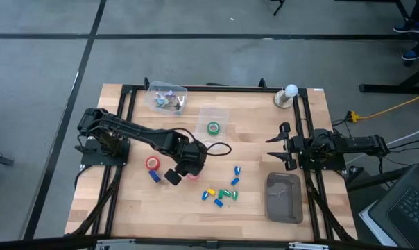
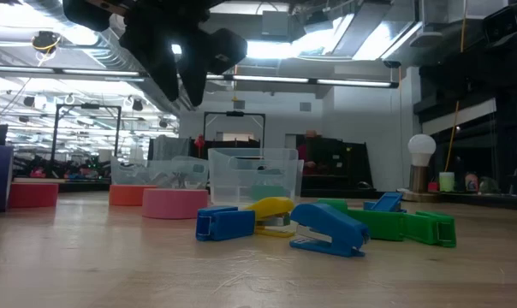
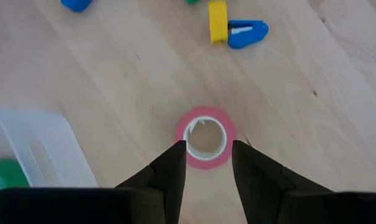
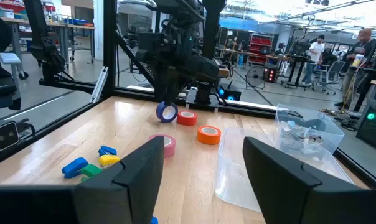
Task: Pick and place Stapler, Stapler remover, tape
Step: Put the pink tape into the bottom transparent bin
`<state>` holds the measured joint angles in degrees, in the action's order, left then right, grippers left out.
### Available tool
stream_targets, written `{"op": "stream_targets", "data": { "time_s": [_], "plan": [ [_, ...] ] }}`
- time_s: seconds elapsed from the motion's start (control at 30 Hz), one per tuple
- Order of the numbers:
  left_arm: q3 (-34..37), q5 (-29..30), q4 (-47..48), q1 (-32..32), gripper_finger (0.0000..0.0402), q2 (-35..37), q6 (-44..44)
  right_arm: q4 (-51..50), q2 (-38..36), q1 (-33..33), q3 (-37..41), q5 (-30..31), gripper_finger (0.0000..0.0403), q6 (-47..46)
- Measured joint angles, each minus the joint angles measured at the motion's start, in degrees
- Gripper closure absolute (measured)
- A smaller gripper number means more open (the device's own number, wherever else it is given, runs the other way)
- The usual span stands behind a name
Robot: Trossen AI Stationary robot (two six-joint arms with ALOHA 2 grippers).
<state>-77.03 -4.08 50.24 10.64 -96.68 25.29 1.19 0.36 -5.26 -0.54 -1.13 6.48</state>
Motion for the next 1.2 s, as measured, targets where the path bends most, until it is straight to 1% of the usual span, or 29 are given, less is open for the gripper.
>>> {"op": "stream_targets", "data": {
  "time_s": [0.2, 0.47, 0.93, 1.2],
  "plan": [
    [0.0, 0.0, -0.98, 1.04, 0.0276, 0.0, 3.72, 0.0, 0.0, -0.02, 0.0, 0.0, 0.0178, 0.0],
    [-0.04, -0.02, -2.11, 3.3, 0.0276, -4.09, 5.06, 0.01, -0.01, -0.01, 0.0, 0.01, 0.0178, 0.0],
    [-0.04, -0.09, -2.19, 4.1, 0.0276, -13.65, -1.12, 0.0, -0.02, -0.02, 0.0, 0.0, 0.0178, 0.0],
    [-0.39, 0.1, -2.36, 4.12, 0.0277, -16.59, -6.04, 0.0, -0.01, -0.02, 0.0, 0.01, 0.0178, 0.0]
  ]
}}
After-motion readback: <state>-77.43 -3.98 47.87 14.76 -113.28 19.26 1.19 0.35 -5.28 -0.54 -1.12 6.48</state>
